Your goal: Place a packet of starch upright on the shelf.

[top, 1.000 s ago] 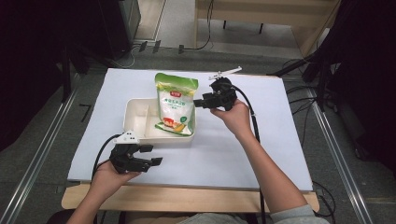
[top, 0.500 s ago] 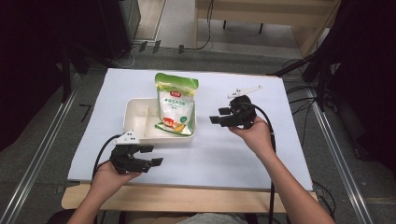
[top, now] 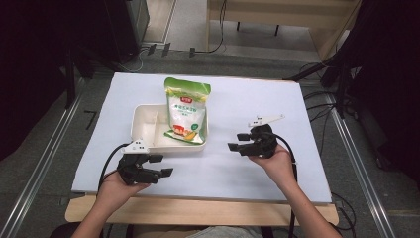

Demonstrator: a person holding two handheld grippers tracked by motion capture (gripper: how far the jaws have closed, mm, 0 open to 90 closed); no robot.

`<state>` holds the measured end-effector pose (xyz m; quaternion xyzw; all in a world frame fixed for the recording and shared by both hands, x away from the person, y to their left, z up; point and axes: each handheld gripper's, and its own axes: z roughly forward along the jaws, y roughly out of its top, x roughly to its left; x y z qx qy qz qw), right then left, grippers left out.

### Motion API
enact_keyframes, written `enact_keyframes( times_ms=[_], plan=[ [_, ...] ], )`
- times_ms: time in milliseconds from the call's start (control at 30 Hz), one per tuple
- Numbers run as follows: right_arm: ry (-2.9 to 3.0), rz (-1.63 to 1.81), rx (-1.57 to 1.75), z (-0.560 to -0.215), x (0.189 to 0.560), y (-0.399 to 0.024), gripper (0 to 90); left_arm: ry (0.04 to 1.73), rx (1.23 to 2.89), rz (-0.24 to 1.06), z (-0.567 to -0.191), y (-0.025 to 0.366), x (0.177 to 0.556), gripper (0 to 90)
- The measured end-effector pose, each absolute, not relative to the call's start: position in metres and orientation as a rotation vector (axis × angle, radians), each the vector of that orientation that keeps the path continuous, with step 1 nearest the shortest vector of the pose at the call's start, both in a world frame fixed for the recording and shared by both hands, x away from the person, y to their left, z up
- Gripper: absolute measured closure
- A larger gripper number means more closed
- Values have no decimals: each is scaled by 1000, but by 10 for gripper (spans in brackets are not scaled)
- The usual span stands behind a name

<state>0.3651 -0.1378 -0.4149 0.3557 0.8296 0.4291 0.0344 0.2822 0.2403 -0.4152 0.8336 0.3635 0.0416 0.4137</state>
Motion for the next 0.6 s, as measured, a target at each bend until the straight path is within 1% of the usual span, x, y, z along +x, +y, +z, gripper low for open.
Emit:
enact_keyframes(
  times_ms=[200,400,500,600],
  plan=[
    [2588,1301,1093,-430,365,-133,439,906,2108,106,-416,239,283,343],
    [2610,1288,1100,-436,366,-130,434,907,2109,105,-416,239,283,343],
    [2613,1285,1100,-437,366,-130,410,908,2111,103,-416,239,283,343],
    [2624,1289,1098,-441,367,-128,353,906,2106,101,-417,238,283,343]
  ],
)
